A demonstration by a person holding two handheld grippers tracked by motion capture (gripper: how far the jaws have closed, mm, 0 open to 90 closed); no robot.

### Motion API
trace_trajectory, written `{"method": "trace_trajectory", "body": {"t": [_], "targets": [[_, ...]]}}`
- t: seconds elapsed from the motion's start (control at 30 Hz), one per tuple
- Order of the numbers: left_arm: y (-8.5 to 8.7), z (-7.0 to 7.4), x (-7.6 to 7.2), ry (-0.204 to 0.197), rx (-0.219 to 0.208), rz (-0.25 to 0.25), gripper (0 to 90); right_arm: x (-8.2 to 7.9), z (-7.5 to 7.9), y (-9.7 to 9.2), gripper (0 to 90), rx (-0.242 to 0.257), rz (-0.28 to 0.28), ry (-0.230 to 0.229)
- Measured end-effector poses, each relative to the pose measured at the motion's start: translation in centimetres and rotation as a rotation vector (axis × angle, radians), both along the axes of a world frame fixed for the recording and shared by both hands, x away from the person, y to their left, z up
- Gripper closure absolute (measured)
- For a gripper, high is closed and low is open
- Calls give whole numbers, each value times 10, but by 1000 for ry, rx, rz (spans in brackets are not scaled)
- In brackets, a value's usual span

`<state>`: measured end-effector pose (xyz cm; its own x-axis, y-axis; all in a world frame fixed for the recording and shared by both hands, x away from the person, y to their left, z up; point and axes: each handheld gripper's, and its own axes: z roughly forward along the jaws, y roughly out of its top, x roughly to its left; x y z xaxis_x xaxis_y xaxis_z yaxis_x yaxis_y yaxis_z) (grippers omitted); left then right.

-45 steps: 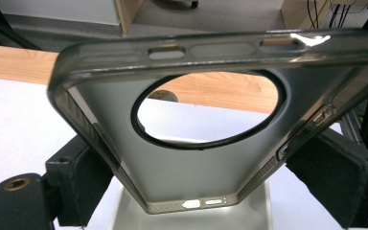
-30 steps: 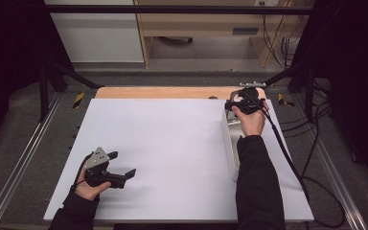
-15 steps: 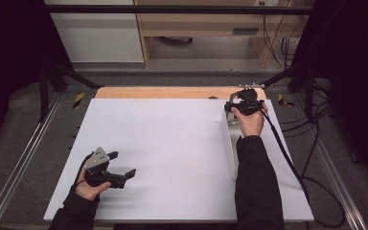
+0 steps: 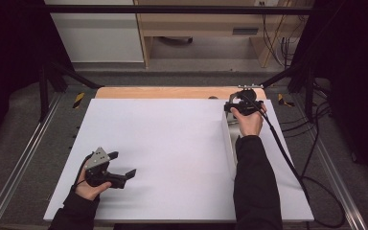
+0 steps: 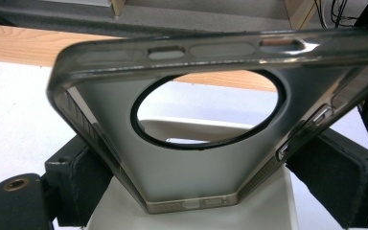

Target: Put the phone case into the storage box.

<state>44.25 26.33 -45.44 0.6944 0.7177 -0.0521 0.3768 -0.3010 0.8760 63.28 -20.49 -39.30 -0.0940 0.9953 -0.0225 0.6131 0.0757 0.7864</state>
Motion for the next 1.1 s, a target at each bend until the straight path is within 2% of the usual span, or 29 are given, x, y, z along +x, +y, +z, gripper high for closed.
{"method": "trace_trajectory", "body": {"t": [1.1], "targets": [[-1, -1, 0, 4, 3, -7, 1, 7, -4, 1, 113, -4, 1, -3]]}}
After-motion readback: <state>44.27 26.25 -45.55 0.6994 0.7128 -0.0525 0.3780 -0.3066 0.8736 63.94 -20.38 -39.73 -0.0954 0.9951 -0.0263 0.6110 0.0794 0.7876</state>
